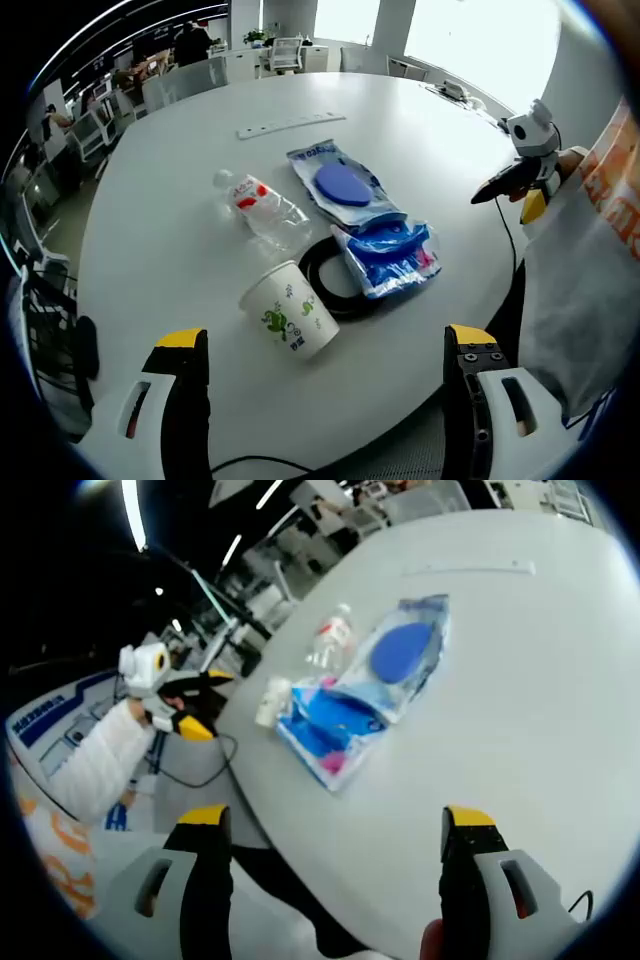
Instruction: Arrange the tabletop items into an orderly group along one side of the table until the central work area is clear of visible clutter.
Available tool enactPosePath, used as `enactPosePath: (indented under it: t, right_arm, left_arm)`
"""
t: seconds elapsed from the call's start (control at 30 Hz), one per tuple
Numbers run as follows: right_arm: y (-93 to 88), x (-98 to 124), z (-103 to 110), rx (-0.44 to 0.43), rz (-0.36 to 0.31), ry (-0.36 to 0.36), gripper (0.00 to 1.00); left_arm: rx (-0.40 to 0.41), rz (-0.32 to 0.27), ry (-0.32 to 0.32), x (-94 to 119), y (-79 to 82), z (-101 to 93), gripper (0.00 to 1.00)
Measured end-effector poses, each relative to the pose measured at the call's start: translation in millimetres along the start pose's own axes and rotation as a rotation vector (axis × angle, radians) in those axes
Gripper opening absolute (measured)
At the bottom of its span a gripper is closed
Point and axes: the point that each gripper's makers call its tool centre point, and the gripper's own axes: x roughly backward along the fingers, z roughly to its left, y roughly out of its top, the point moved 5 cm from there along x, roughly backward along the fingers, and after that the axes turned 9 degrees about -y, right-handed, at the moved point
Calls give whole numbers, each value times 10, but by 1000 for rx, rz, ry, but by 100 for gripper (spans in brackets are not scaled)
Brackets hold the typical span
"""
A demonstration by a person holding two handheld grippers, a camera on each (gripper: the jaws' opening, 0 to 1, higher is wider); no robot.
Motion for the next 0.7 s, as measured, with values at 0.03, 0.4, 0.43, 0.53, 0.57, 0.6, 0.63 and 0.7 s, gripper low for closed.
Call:
enactPosePath:
  t: [0.03,0.4,0.43,0.53,0.57,0.6,0.63,0.7]
  right_arm:
    - [1,3,-5,-4,-3,0,85]
    - [56,53,-126,-48,-32,-16,84]
    - [56,55,-133,-54,-33,-17,84]
    - [45,58,-135,-70,-31,-15,83]
    - [41,58,-135,-72,-31,-15,83]
    - [35,58,-136,-72,-30,-15,83]
    - [28,59,-137,-71,-27,-15,83]
    - [24,58,-135,-70,-27,-15,83]
  left_arm:
    - [0,0,-2,-4,-6,-4,100]
    - [14,-21,8,22,14,18,100]
    - [14,-20,9,22,14,21,100]
    - [14,-11,5,13,-6,15,100]
    - [13,-9,5,11,-11,13,100]
    - [13,-9,4,10,-16,12,100]
    - [17,-12,3,9,-20,7,100]
    - [24,-17,2,7,-24,-4,100]
